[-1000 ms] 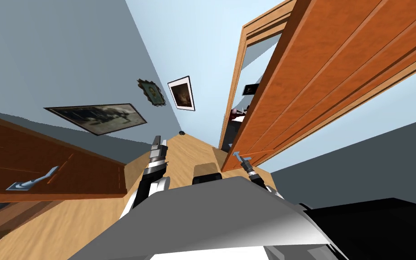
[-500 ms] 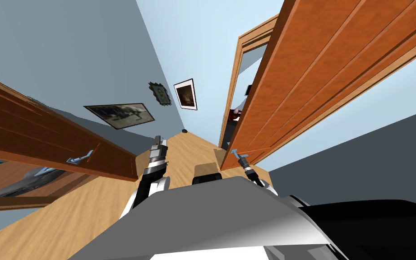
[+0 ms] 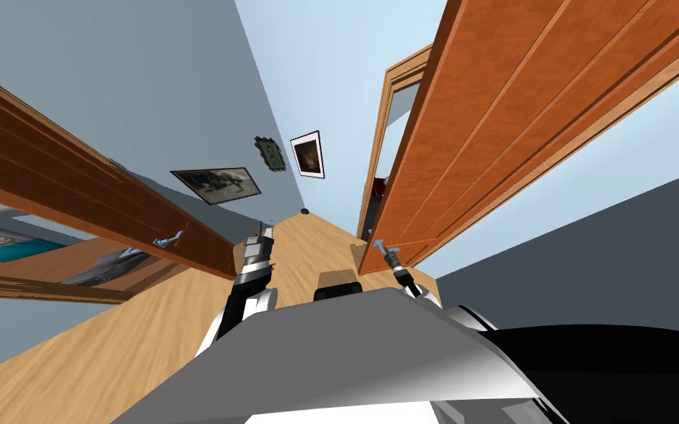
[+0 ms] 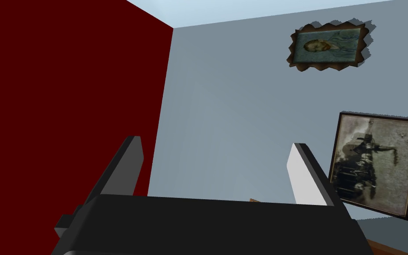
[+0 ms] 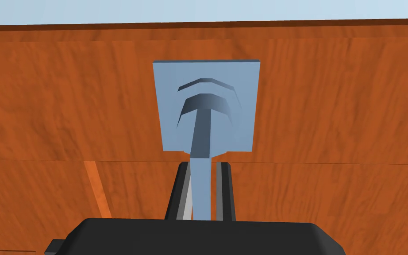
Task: Pull the door open
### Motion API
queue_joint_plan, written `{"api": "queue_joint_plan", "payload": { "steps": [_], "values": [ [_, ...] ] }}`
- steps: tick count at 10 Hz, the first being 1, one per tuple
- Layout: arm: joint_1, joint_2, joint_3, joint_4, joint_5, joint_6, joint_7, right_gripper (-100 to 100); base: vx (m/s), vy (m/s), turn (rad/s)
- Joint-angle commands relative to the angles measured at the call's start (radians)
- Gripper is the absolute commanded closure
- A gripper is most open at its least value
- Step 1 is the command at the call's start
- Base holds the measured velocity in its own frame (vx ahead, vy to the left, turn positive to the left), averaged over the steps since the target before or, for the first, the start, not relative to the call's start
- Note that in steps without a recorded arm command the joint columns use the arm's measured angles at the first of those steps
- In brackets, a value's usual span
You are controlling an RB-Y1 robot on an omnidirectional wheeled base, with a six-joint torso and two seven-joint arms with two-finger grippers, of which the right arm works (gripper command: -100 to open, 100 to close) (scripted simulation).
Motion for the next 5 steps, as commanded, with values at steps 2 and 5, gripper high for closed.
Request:
{"api": "queue_joint_plan", "payload": {
  "steps": [2, 5],
  "values": [
    [-0.033, 0.021, -0.001, 0.004, 0.014, 0.030, 0.008, 100, -0.188, -0.077, 0.090],
    [-0.033, 0.021, -0.001, 0.004, 0.014, 0.030, 0.008, 100, -0.063, -0.025, 0.008]
  ]
}}
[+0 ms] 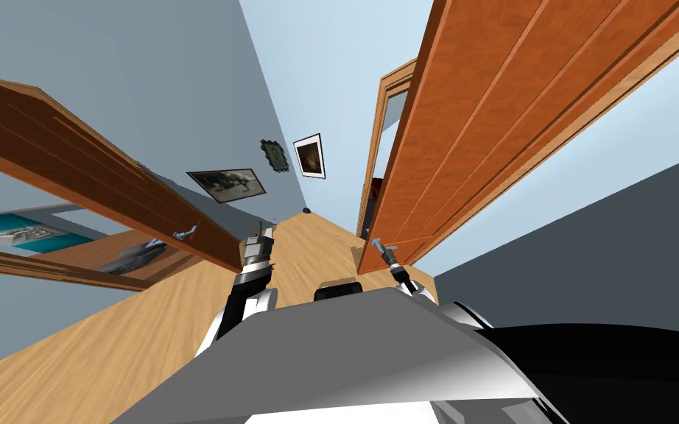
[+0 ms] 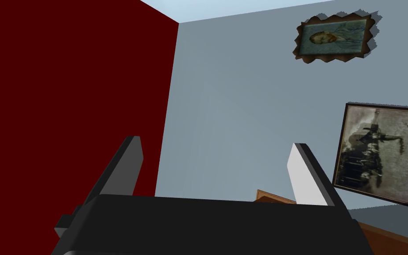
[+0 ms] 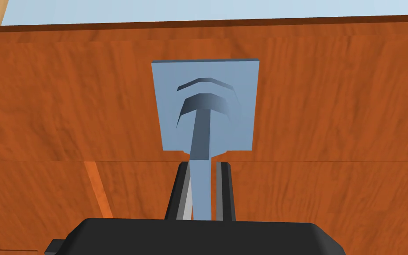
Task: Pull the door open
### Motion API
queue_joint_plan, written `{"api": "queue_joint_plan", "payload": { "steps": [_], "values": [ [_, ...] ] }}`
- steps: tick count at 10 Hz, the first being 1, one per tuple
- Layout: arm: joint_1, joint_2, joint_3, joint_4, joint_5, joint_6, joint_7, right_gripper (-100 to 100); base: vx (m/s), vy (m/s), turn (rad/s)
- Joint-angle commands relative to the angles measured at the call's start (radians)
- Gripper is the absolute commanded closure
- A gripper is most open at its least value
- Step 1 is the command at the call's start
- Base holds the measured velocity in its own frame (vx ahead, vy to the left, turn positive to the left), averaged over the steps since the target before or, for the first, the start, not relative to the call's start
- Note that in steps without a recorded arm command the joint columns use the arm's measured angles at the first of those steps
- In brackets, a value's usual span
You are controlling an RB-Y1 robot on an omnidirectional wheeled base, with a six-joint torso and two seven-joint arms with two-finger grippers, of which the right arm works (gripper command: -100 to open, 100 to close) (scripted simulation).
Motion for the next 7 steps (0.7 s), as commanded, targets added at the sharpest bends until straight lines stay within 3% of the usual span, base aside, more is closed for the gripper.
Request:
{"api": "queue_joint_plan", "payload": {
  "steps": [1, 3, 4, 6, 7],
  "values": [
    [-0.032, 0.012, -0.001, 0.025, 0.008, 0.007, 0.004, 100, -0.096, -0.037, 0.098],
    [-0.048, 0.018, -0.004, 0.032, 0.012, 0.015, 0.007, 100, -0.158, -0.072, 0.088],
    [-0.070, 0.026, -0.008, 0.043, 0.018, 0.028, 0.011, 100, -0.172, -0.086, 0.075],
    [-0.070, 0.026, -0.008, 0.043, 0.018, 0.028, 0.011, 100, -0.096, -0.039, 0.028],
    [-0.095, 0.036, -0.012, 0.054, 0.024, 0.041, 0.016, 100, -0.110, -0.046, 0.055]
  ]
}}
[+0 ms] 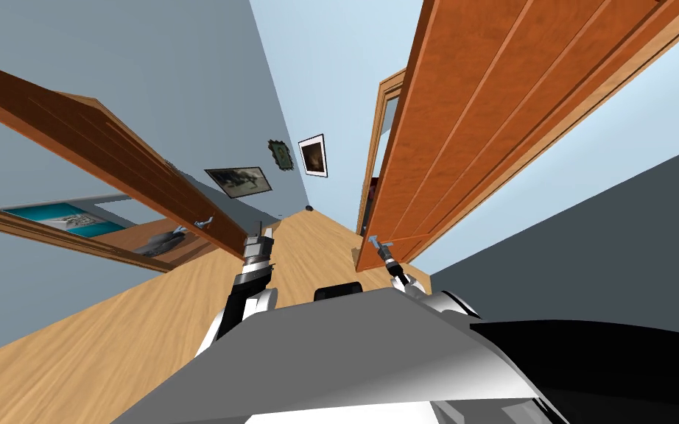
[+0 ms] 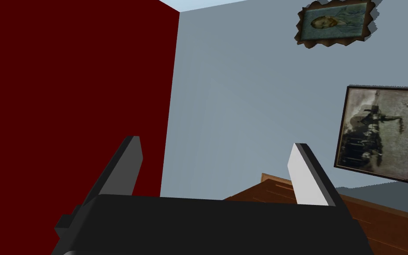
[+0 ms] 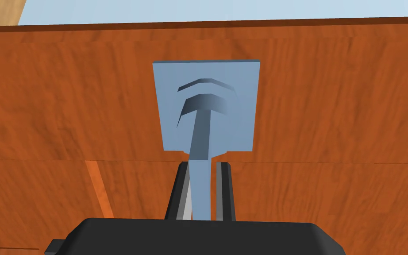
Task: Pull the door open
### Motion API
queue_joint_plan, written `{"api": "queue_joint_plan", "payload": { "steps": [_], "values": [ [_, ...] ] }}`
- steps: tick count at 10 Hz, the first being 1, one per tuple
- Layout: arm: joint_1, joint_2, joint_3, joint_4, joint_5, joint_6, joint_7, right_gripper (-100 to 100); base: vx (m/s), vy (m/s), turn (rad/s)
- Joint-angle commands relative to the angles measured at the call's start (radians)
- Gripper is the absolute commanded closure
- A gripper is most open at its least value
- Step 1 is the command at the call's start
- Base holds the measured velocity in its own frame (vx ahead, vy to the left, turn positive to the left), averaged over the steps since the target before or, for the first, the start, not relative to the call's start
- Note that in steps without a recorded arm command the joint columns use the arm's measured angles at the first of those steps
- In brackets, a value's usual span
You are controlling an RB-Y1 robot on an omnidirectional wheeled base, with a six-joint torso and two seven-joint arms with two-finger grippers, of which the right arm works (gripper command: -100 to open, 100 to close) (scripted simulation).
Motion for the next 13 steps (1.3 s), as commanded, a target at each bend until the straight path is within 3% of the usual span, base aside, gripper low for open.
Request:
{"api": "queue_joint_plan", "payload": {
  "steps": [1, 3, 4, 5, 7, 8, 13],
  "values": [
    [-0.010, 0.010, -0.001, -0.013, 0.007, 0.017, 0.004, 100, -0.146, -0.104, 0.116],
    [-0.014, 0.006, -0.001, -0.001, 0.006, 0.007, 0.001, 100, -0.061, -0.043, 0.032],
    [0.011, -0.012, 0.020, -0.007, 0.021, -0.027, -0.020, 100, -0.072, -0.005, 0.009],
    [0.011, -0.012, 0.020, -0.007, 0.021, -0.027, -0.020, 100, -0.084, 0.003, -0.020],
    [0.033, -0.029, 0.038, -0.010, 0.035, -0.063, -0.040, 100, -0.080, -0.009, -0.018],
    [0.033, -0.029, 0.038, -0.010, 0.035, -0.063, -0.040, 100, -0.074, -0.016, -0.007],
    [0.094, -0.079, 0.089, -0.018, 0.073, -0.164, -0.097, 100, -0.075, -0.046, -0.009]
  ]
}}
